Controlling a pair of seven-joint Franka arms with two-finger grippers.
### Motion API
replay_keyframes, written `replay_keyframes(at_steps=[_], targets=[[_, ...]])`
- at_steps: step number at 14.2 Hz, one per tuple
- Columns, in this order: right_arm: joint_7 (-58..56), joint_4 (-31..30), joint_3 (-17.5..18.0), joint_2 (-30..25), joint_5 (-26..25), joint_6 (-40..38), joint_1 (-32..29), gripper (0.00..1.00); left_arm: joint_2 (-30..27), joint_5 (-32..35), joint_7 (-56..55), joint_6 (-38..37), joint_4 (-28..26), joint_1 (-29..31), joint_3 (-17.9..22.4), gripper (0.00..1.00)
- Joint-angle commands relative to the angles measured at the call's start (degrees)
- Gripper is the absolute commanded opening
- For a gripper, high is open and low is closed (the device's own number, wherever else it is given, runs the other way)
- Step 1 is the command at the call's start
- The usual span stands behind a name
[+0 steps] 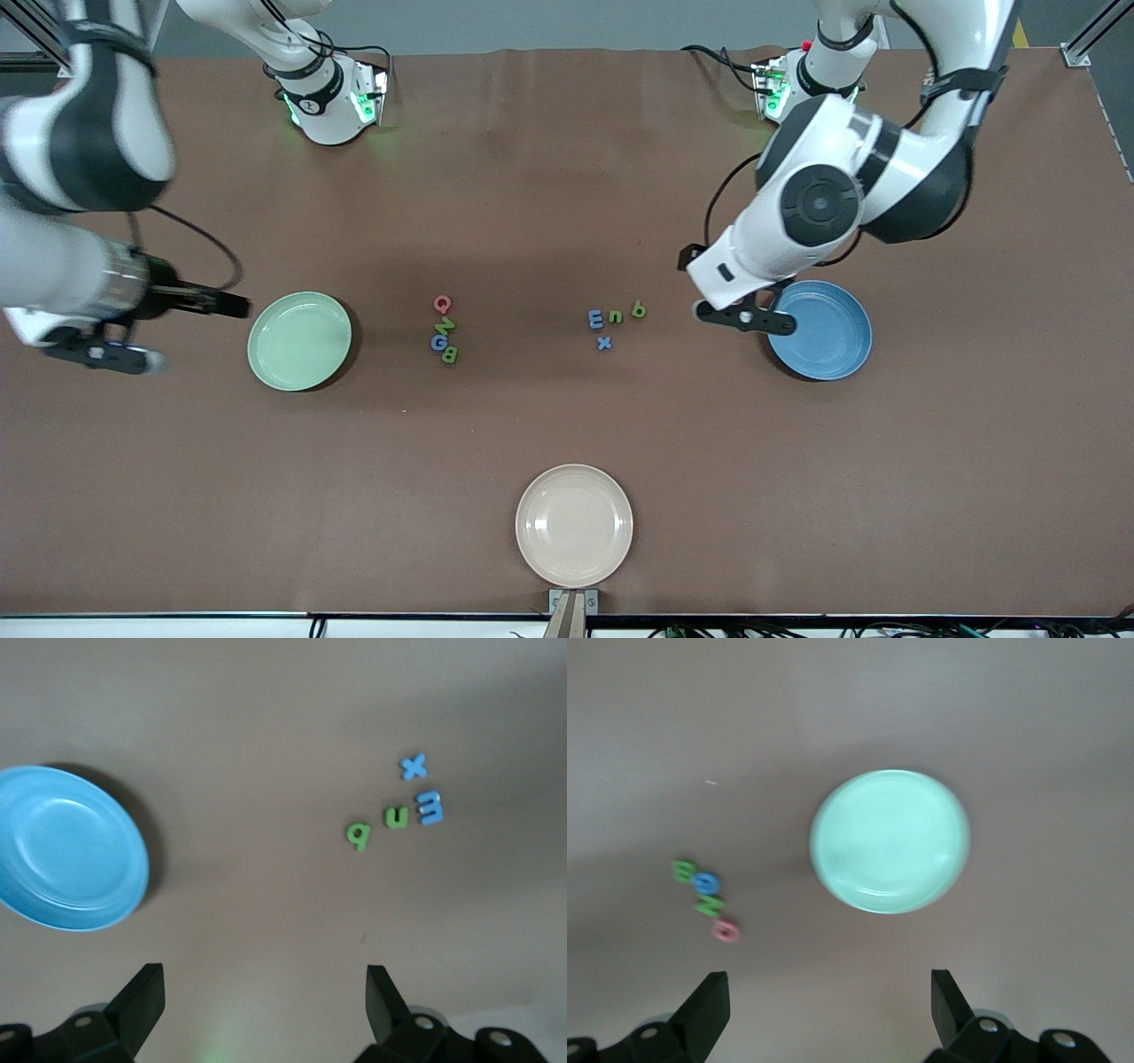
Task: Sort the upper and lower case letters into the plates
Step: 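Reach the right gripper to letter B while the left gripper reaches letter q, then grasp green B with the right gripper while the left gripper grasps green q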
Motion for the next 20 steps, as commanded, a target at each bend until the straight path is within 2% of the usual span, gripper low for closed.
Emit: replay_keyframes(at_steps=[1, 4, 8, 12, 14, 16, 20], targets=[[4.2, -7.0, -0.5, 0.0, 3.3, 9.3, 3.5, 1.0, 0.1, 1.1, -1.4, 4.4, -3.3, -2.3, -0.6, 1.0], [8.5, -11.9, -0.5, 1.3, 3.6, 19.0, 7.3, 1.0, -0.5, 1.2, -1.7, 19.0, -12.2, -3.6, -0.7, 1.0], [17.2, -12.1, -0.6, 7.8, 3.6, 28.7, 12.4, 1.0, 1.1, 4.8, -1.0, 34.9, -22.0, -5.4, -0.8, 1.0], [21.7, -12.1, -0.6, 15.6, 3.5, 40.8, 15.9, 0.97, 7.8, 9.1, -0.6, 38.7, -21.6, -5.5, -0.8, 0.99], [23.6, -12.0, -0.6, 19.0, 3.5, 45.4, 17.2, 0.93, 10.1, 10.9, -0.5, 41.3, -21.0, -5.4, -0.8, 0.94], [24.1, -12.0, -0.7, 20.3, 3.3, 46.5, 18.1, 0.92, 10.4, 11.4, -0.6, 43.7, -20.9, -5.3, -0.8, 0.9], [24.1, -12.1, -0.7, 22.0, 2.7, 47.4, 18.0, 0.8, 12.4, 11.4, -0.8, 46.0, -20.0, -5.5, -0.8, 0.83]])
